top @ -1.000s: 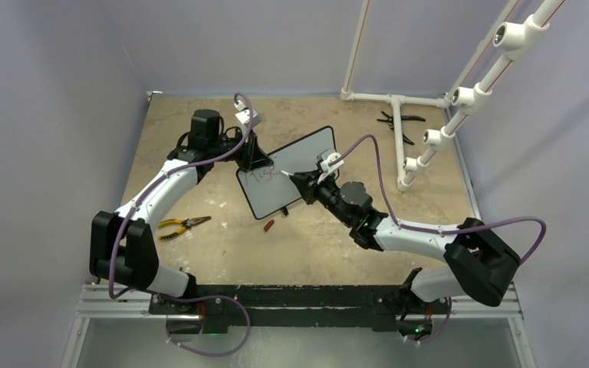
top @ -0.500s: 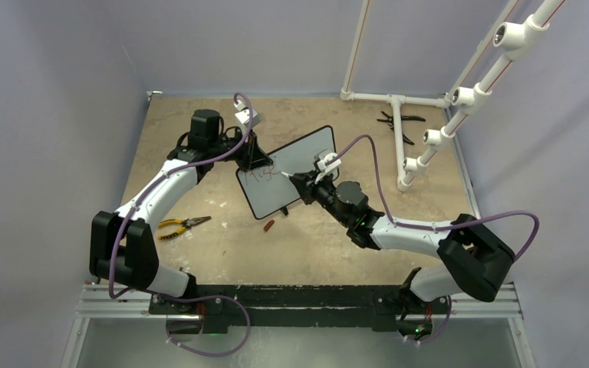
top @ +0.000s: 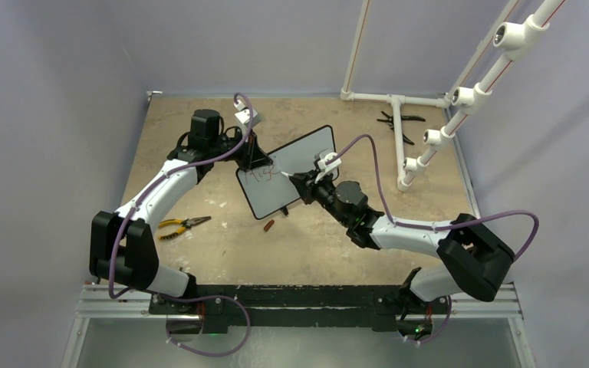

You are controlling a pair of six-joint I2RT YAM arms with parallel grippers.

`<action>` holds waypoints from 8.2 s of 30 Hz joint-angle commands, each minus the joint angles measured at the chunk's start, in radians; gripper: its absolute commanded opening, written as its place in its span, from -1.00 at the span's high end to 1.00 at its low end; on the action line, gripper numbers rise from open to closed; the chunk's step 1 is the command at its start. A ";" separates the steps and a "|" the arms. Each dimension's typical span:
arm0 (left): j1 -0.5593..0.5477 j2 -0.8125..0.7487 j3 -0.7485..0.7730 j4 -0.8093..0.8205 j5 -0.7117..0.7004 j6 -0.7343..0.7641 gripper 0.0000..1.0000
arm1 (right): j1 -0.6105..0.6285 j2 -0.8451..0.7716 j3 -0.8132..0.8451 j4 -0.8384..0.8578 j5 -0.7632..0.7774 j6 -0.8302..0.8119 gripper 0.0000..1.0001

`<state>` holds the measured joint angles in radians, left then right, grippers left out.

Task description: Write a sentence on the whiteboard

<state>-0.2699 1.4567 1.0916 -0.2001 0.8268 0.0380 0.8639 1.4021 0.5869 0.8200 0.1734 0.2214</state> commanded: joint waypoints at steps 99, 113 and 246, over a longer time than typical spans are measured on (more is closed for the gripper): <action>-0.013 0.002 -0.015 -0.045 -0.065 0.005 1.00 | -0.092 -0.024 0.037 0.040 -0.151 0.028 1.00; -0.014 0.002 -0.014 -0.044 -0.058 0.005 1.00 | -0.092 0.014 0.051 0.066 -0.081 0.043 1.00; -0.014 -0.001 -0.016 -0.042 -0.060 0.005 1.00 | -0.106 -0.032 -0.036 -0.040 0.033 0.053 1.00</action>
<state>-0.2752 1.4509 1.0916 -0.1989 0.7769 0.0200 0.7605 1.3857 0.5598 0.8185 0.1402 0.2687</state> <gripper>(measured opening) 0.040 0.137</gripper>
